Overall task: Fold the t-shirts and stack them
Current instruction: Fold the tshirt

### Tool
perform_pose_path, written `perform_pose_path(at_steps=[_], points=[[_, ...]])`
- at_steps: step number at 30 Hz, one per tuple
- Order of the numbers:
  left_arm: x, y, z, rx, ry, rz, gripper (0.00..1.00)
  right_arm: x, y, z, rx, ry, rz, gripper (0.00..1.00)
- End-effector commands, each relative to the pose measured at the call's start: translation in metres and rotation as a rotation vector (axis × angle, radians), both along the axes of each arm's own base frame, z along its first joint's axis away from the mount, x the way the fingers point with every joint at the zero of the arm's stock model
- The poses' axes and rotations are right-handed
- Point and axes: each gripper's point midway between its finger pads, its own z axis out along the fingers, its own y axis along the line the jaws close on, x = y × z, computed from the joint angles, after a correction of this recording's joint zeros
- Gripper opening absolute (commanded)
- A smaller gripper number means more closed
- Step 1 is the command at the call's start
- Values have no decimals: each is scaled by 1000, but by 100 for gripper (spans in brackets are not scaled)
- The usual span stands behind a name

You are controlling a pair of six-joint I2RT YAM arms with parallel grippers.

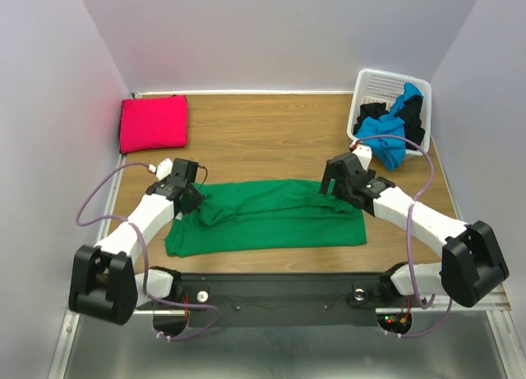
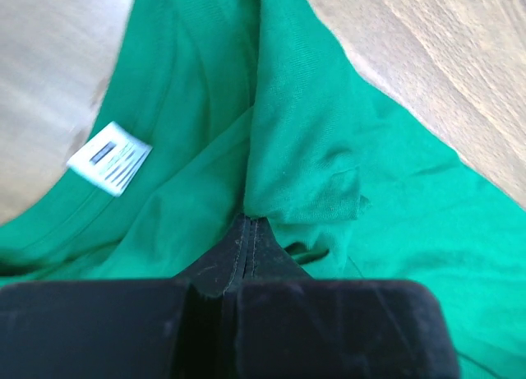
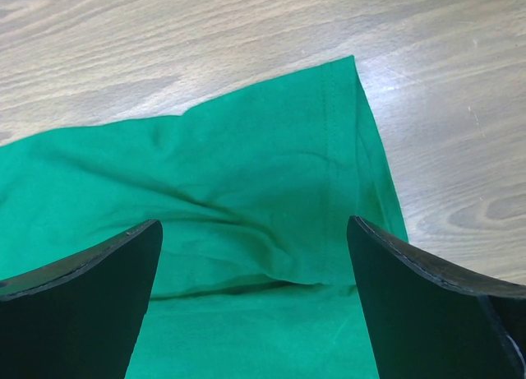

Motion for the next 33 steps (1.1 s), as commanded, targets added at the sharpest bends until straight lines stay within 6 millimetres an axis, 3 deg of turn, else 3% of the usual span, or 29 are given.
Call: perform_pose_path(at_steps=[1, 8, 12, 13, 15, 17, 20, 21, 24, 26, 30, 33], points=[[-24, 14, 4, 10, -11, 71, 0, 4, 0, 5, 2, -38, -15, 100], [-55, 13, -22, -39, 86, 133, 0, 3, 2, 1, 4, -28, -9, 100], [-60, 14, -19, -44, 88, 148, 4, 3, 1, 0, 2, -25, -8, 100], [-61, 15, -15, -44, 77, 144, 29, 3, 2, 0, 2, -23, -7, 100], [-63, 17, -5, -44, 64, 160, 42, 4, 2, -1, 1, -20, -6, 100], [-58, 21, 10, -35, 30, 185, 48, 4, 3, -2, 3, -18, -2, 100], [-53, 23, 37, -43, -34, 198, 70, 3, 4, -1, 8, -18, 3, 100], [-50, 21, 46, -59, -68, 182, 98, 3, 5, -1, 10, -16, 7, 100], [-25, -2, 72, -154, -175, 93, 99, 3, 5, -1, 10, -17, 7, 100], [-17, -23, 75, -225, -196, 21, 99, 3, 5, -3, 9, -11, 9, 100], [5, -64, 76, -269, -200, -68, 99, 2, 8, -9, 9, 8, 16, 100], [19, -107, 66, -233, -138, -177, 99, 4, 11, -15, 11, 22, 27, 100]])
